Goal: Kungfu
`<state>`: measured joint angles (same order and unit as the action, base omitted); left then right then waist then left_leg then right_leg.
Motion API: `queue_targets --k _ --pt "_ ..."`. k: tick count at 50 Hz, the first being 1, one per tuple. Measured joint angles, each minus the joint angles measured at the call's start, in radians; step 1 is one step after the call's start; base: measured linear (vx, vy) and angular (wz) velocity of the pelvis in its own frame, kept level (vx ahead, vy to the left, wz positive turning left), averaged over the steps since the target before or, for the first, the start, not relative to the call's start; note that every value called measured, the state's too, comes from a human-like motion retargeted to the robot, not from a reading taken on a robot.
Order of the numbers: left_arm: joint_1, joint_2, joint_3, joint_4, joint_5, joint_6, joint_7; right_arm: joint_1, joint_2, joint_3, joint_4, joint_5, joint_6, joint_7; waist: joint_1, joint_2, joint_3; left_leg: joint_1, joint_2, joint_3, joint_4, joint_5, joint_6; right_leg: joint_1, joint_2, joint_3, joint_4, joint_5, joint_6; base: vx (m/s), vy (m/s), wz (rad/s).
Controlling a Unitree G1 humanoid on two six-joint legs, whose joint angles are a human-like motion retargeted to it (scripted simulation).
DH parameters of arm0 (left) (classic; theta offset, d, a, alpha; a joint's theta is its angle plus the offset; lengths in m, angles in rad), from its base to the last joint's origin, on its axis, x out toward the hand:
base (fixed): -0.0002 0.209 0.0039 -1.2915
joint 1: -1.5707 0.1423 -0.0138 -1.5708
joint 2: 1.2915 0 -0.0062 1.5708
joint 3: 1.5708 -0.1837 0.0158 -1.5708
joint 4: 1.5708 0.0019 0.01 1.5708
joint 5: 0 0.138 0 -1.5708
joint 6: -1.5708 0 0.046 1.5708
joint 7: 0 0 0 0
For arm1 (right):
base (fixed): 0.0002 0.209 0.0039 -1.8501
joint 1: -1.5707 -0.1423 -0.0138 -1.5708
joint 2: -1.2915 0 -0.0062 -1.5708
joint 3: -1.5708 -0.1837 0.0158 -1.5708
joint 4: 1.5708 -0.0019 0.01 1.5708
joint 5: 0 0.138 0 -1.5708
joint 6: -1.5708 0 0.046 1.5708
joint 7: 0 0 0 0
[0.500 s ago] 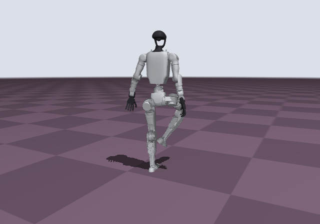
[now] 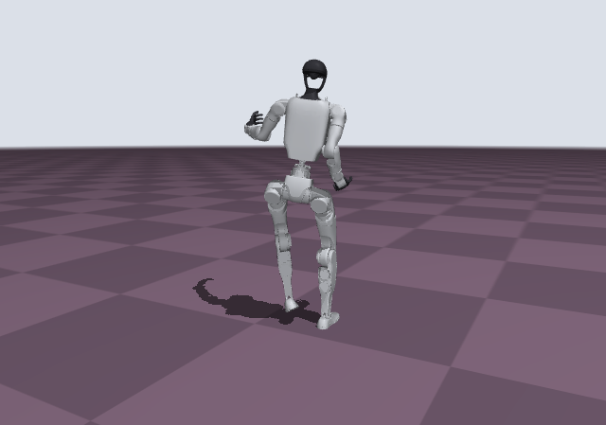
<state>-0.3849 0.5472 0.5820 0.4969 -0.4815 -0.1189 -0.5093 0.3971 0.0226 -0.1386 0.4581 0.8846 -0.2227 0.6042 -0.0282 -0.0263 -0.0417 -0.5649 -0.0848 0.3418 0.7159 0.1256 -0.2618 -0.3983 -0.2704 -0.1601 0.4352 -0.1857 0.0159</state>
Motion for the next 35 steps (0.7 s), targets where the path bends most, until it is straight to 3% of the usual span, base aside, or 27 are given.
queue_targets --k 2,3,5,7,9,12,15,22,25,28,32,35 --pt "-0.244 0.003 -0.05 -0.057 -0.126 -0.008 0.009 0.004 0.065 0.012 -0.048 0.105 0.141 0.133 0.076 -0.032 -0.001 0.016 0.149 -0.039 -0.085 -0.073 0.0 -0.04 0.047 0.021 0.075 -0.075 -0.078 0.07 -1.39 -0.69" --pt "-0.363 -0.021 -0.074 -0.071 -0.19 -0.015 0.002 0.01 0.093 0.02 -0.063 0.129 0.21 0.202 0.104 -0.033 0.001 0.047 0.27 -0.053 -0.147 -0.068 0.0 -0.044 0.099 0.02 0.109 -0.105 -0.122 0.05 -0.93 -0.97" --pt "-0.53 -0.09 -0.134 -0.119 -0.376 -0.06 -0.009 0.009 0.104 0.053 -0.079 0.157 0.291 0.289 0.109 -0.017 0.014 0.066 0.427 -0.046 -0.215 -0.079 0.153 -0.043 0.137 0.038 0.154 -0.148 -0.168 0.0 -0.14 -0.93" --pt "-0.618 -0.174 -0.218 -0.176 -0.6 -0.101 -0.038 0.015 0.07 0.082 -0.087 0.187 0.295 0.298 0.093 -0.003 0.017 0.118 0.442 -0.027 -0.358 -0.059 0.272 -0.049 0.127 0.072 0.184 -0.168 -0.176 0.12 0.39 -0.54" --pt "-0.667 -0.269 -0.316 -0.212 -0.798 -0.062 -0.106 0.038 0.033 0.086 -0.092 0.194 0.29 0.294 0.04 0.036 -0.01 0.189 0.453 0.043 -0.522 -0.031 0.27 -0.065 0.124 0.051 0.246 -0.21 -0.179 0.35 0.35 0.61" --pt "-0.705 -0.395 -0.465 -0.217 -0.964 0.102 -0.281 0.059 0.005 0.085 -0.108 0.156 0.275 0.3 -0.111 0.106 -0.036 0.181 0.474 0.053 -0.583 -0.067 0.272 -0.046 0.092 -0.062 0.271 -0.247 -0.17 0.2 0.22 1.88" --pt "-0.711 -0.503 -0.614 -0.183 -0.985 0.213 -0.379 0.046 -0.008 0.054 -0.125 0.132 0.25 0.291 -0.148 0.119 -0.014 0.274 0.527 0.385 -0.648 -0.012 0.242 -0.023 0.06 -0.083 0.272 -0.247 -0.155 0.09 0.25 0.68" --pt "-0.64 -0.666 -0.846 -0.108 -1.041 0.326 -0.328 0.028 -0.064 0.005 -0.204 0.106 0.197 0.266 -0.199 0.153 0.052 0.328 0.539 0.439 -0.643 0.099 0.218 0.068 0.019 -0.11 0.234 -0.234 -0.104 0.22 0.27 0.21" --pt "-0.625 -0.65 -0.897 -0.109 -1.03 0.357 -0.321 0.035 -0.118 -0.02 -0.255 0.073 0.16 0.246 -0.169 0.163 0.059 0.334 0.54 0.443 -0.619 0.116 0.189 0.094 0.002 -0.115 0.214 -0.221 -0.078 0.32 0.27 0.0" --pt "-0.626 -0.554 -0.914 -0.173 -0.951 0.354 -0.303 0.029 -0.175 -0.053 -0.323 0.001 0.051 0.157 -0.134 0.158 0.039 0.268 0.53 0.37 -0.524 0.062 0.191 0.115 -0.045 -0.142 0.173 -0.196 -0.04 0.33 0.23 0.44" --pt "-0.623 -0.352 -0.904 -0.297 -0.694 0.26 -0.3 -0.003 -0.28 -0.078 -0.434 -0.206 -0.144 0.003 -0.069 0.165 0.0 0.174 0.507 0.28 -0.422 -0.01 0.198 0.163 -0.092 -0.208 0.11 -0.168 0.02 0.34 0.22 0.81" --pt "-0.606 -0.172 -0.841 -0.383 -0.497 0.195 -0.291 -0.074 -0.403 -0.069 -0.517 -0.399 -0.229 -0.103 0.029 0.151 -0.056 0.123 0.45 0.22 -0.398 -0.041 0.185 0.193 -0.132 -0.233 0.057 -0.147 0.071 0.38 0.24 0.97"
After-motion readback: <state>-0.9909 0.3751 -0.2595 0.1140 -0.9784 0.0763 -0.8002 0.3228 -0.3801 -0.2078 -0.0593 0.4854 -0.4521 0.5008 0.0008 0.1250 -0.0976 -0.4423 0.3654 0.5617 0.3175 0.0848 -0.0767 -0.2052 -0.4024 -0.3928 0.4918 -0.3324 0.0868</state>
